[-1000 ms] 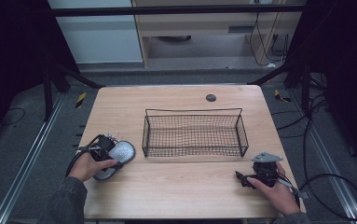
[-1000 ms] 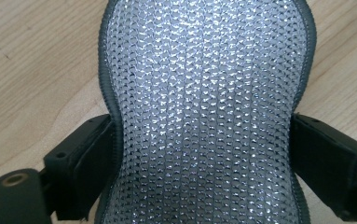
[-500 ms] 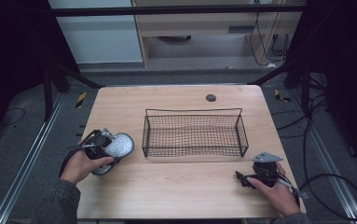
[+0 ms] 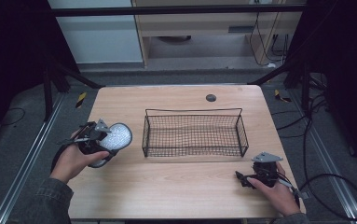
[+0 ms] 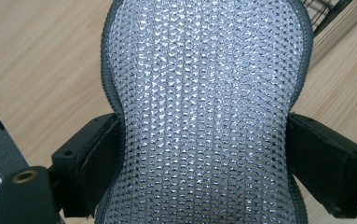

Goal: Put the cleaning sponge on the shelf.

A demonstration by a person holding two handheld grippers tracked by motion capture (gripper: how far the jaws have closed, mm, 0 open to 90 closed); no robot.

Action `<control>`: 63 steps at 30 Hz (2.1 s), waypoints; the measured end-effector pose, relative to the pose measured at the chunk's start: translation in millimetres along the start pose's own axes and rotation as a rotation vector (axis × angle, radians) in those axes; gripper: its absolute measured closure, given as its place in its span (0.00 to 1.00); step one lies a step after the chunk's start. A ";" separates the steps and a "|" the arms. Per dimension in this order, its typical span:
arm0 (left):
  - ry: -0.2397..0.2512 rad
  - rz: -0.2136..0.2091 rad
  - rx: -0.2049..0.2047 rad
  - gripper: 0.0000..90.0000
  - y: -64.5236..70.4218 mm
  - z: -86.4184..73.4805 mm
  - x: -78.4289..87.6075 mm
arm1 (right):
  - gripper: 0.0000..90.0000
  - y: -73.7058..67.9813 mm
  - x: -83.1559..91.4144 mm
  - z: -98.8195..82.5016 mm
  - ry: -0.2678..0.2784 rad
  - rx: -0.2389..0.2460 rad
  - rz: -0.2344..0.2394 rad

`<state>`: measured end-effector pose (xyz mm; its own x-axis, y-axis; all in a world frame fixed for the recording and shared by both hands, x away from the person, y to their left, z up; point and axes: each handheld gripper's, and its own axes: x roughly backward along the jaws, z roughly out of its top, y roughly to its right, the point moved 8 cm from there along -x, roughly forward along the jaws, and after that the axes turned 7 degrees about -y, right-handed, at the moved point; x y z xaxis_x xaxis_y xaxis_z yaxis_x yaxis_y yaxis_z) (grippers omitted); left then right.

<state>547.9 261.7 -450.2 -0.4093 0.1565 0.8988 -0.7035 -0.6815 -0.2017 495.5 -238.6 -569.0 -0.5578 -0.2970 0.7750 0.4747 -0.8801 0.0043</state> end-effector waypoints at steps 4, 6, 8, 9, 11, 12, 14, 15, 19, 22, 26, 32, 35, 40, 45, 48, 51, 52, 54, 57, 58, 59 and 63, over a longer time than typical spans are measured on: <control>0.002 0.010 -0.013 0.14 -1.2 7.3 6.6 | 0.00 -0.1 0.0 -0.1 0.000 -0.001 0.001; 0.006 0.021 -0.030 0.14 -1.7 15.2 13.1 | 0.00 0.1 0.1 -0.1 -0.001 0.000 -0.001; 0.012 0.027 -0.040 0.14 -2.0 20.8 17.2 | 0.00 -0.1 0.0 -0.1 0.000 -0.002 0.000; 0.019 0.030 -0.044 0.14 -1.9 23.8 18.8 | 0.00 -0.2 0.0 0.0 0.000 -0.002 0.001; 0.019 0.033 -0.060 0.14 -1.6 29.1 22.1 | 0.00 0.0 0.0 0.0 0.000 0.000 0.000; 0.020 0.034 -0.065 0.14 -1.5 31.1 23.4 | 0.00 0.0 0.0 0.0 0.000 0.000 0.000; 0.022 0.035 -0.072 0.14 -1.3 35.0 25.5 | 0.00 0.0 0.0 0.0 0.000 0.000 0.000; 0.029 0.038 -0.079 0.14 -1.3 39.7 26.9 | 0.00 0.0 0.0 0.0 0.000 0.000 0.001; 0.030 0.035 -0.092 0.14 -1.5 46.3 28.8 | 0.00 0.0 -0.1 0.1 0.000 0.002 0.002; 0.042 0.035 -0.113 0.14 -1.1 56.5 31.5 | 0.00 0.0 -0.1 0.1 0.000 0.002 0.002; 0.057 0.024 -0.146 0.14 -0.8 68.7 33.8 | 0.00 0.0 -0.1 0.1 0.000 0.001 0.002; 0.073 0.005 -0.170 0.14 -5.2 82.5 34.8 | 0.00 0.0 0.1 -0.1 -0.001 -0.001 -0.001; 0.074 -0.009 -0.198 0.14 -4.9 90.9 34.1 | 0.00 0.1 -0.1 -0.1 0.000 0.000 -0.002; 0.089 -0.043 -0.234 0.15 -1.3 109.1 37.3 | 0.00 0.4 -0.3 0.3 -0.001 -0.002 -0.006; 0.105 -0.030 -0.290 0.14 4.3 136.1 47.4 | 0.00 0.5 -1.9 2.5 -0.001 -0.013 -0.013; 0.125 -0.018 -0.291 0.14 8.1 151.4 51.6 | 0.00 0.6 -1.9 2.4 -0.003 -0.011 -0.014; 0.118 0.004 -0.296 0.14 13.9 163.7 49.9 | 0.00 0.7 -2.2 2.7 -0.002 -0.012 -0.014; 0.112 0.010 -0.297 0.14 16.2 166.2 47.7 | 0.00 0.6 -2.2 2.7 -0.002 -0.012 -0.014; 0.110 0.009 -0.293 0.14 17.9 168.1 46.1 | 0.00 0.6 -2.1 2.7 -0.002 -0.012 -0.014; 0.101 0.008 -0.309 0.15 26.3 176.4 43.8 | 0.00 0.7 -2.1 2.7 -0.002 -0.011 -0.014; 0.101 0.000 -0.313 0.15 28.7 178.8 43.7 | 0.00 0.7 -2.2 2.7 -0.002 -0.012 -0.014; 0.098 0.002 -0.325 0.15 31.0 181.1 43.2 | 0.00 0.6 -2.2 2.7 -0.001 -0.012 -0.013; 0.091 0.001 -0.356 0.15 37.9 188.1 40.2 | 0.00 0.8 -2.2 2.8 -0.001 -0.010 -0.014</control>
<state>614.1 107.7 -348.4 -0.4488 0.2302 0.8635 -0.8547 -0.3928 -0.3395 498.9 -237.6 -568.9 -0.5635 -0.2844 0.7757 0.4600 -0.8879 0.0087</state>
